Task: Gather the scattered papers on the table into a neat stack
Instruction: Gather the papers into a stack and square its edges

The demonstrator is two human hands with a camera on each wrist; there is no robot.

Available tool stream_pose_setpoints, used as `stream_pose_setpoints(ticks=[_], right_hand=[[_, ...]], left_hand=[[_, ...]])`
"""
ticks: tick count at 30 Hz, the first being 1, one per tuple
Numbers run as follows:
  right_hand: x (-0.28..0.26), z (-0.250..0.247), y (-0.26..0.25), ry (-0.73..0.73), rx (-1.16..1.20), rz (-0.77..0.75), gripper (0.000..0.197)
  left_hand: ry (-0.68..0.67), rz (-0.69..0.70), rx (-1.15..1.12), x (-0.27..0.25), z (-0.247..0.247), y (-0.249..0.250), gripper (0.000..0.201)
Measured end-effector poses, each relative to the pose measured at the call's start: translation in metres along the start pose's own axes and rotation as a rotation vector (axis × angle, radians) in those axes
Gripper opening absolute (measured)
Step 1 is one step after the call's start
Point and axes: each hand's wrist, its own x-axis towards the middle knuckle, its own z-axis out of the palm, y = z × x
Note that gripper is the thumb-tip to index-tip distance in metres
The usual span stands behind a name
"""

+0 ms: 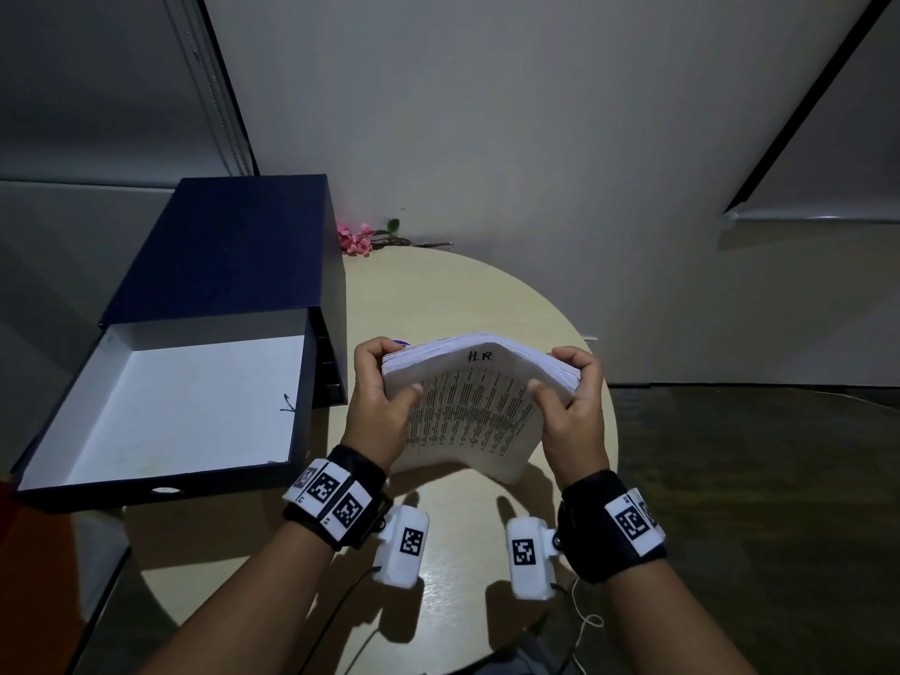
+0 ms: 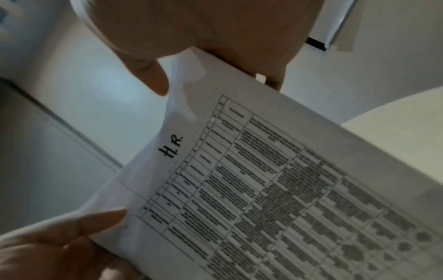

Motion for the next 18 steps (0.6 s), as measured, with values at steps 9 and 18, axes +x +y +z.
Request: stream_pose_setpoints(ticks=[9,18], right_hand=[[0.003,0.021,-0.071,-0.192,-1.097,-0.609,0.063],[0.03,-0.02,-0.058,-0.4,-1.146,-0.422,0.007]], left_hand=[[-0.049,0.152,0.31,-0.001,0.008,-0.002,0.022],[-0.149,0.33,0.624,-0.009,0.009,-0.021,0.039]])
